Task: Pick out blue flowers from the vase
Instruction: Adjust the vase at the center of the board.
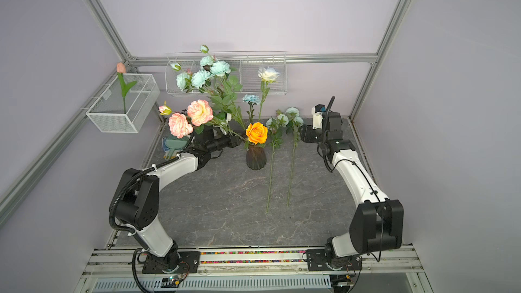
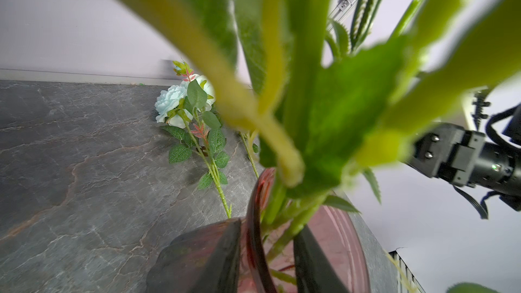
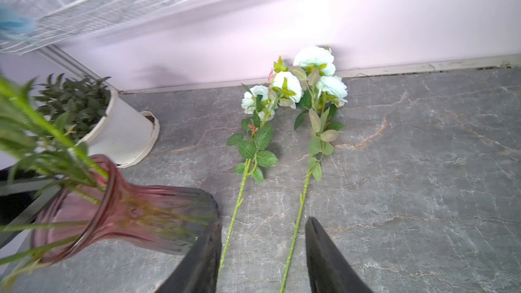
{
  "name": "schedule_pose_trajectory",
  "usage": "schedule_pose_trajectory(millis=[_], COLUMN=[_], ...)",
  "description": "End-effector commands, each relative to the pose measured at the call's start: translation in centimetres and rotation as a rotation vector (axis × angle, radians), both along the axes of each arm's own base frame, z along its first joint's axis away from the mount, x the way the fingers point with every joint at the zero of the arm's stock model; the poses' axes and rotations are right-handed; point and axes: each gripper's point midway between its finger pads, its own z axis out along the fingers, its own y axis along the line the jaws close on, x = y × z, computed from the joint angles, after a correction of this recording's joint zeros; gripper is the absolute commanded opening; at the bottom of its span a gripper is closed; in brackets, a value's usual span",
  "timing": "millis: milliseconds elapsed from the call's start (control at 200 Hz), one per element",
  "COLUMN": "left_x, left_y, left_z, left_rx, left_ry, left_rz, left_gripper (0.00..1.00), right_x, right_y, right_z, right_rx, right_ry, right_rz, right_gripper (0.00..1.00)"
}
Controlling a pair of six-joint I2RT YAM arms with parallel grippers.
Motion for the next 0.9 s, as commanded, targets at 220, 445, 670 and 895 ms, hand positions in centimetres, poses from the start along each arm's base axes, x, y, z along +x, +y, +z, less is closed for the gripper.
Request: schedule_pose_trajectory(millis=[220, 445, 670, 895], left_x=[-0.5, -1.3, -1.2, -1.0], left_y=[-0.7, -0.9, -1.0, -0.8], left_z=[-1.7, -1.3, -0.9, -0.9], left_rx=[0.026, 0.024, 0.025, 0.052], left_ry=[0.054, 0.038, 0.028, 0.021], left_rz=[-0.048, -0.091, -0.094, -0.087], left_gripper=[0.34, 0.35, 0.35, 0.35], right_x=[-2.6, -0.8, 1.7, 1.5], right_y=[8.7, 9.8, 10.7, 13.2], right_z=[4.4, 4.5, -0.2, 1.0], right_rx=[0.093, 0.134, 0.219, 0.280], right_ry=[-0.217, -0.196, -0.084, -0.048], right_rz=[0.283, 0.291, 0.245, 0.297], right_gripper=[0.48, 0.47, 0.47, 0.47])
